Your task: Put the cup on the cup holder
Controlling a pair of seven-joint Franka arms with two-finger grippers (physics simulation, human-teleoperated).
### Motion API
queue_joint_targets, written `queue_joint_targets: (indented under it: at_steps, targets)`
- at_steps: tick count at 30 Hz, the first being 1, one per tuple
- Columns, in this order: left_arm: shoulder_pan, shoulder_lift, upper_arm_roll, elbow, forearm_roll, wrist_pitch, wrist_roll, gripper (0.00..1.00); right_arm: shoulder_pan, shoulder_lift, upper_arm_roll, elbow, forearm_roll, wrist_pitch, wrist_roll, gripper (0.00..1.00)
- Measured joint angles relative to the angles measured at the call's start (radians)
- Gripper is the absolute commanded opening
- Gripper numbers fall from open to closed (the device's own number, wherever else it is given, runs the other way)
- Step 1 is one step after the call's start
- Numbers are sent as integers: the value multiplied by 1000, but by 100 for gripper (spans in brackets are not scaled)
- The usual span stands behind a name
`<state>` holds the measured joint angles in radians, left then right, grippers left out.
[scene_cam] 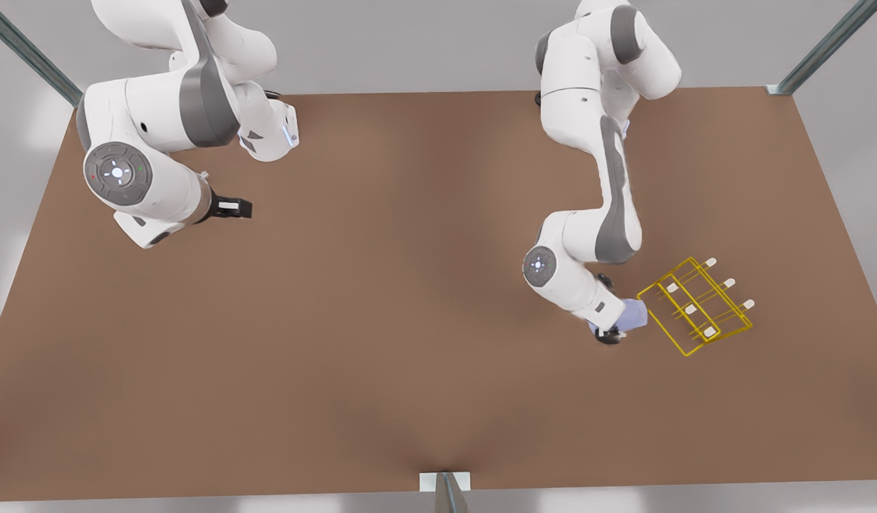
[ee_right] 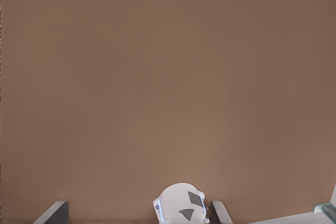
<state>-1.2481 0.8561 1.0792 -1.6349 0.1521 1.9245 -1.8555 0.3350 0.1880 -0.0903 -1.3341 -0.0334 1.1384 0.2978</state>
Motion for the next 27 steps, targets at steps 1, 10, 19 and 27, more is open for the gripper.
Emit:
queue_joint_targets:
  at_steps: [1,10,19,27]
  targets:
    - [-58,39,51,-58,55,-25,6,76,-2,-2,0,-1,3,2,0,100]
    - [-211,189,149,-251,344,-127,32,75,-21,2,11,-8,18,13,2,100]
    - [-136,228,72,-309,369,-34,-80,76,-19,5,11,-6,21,16,2,100]
    - [-136,230,41,-370,368,34,-177,76,0,8,11,-6,20,19,2,100]
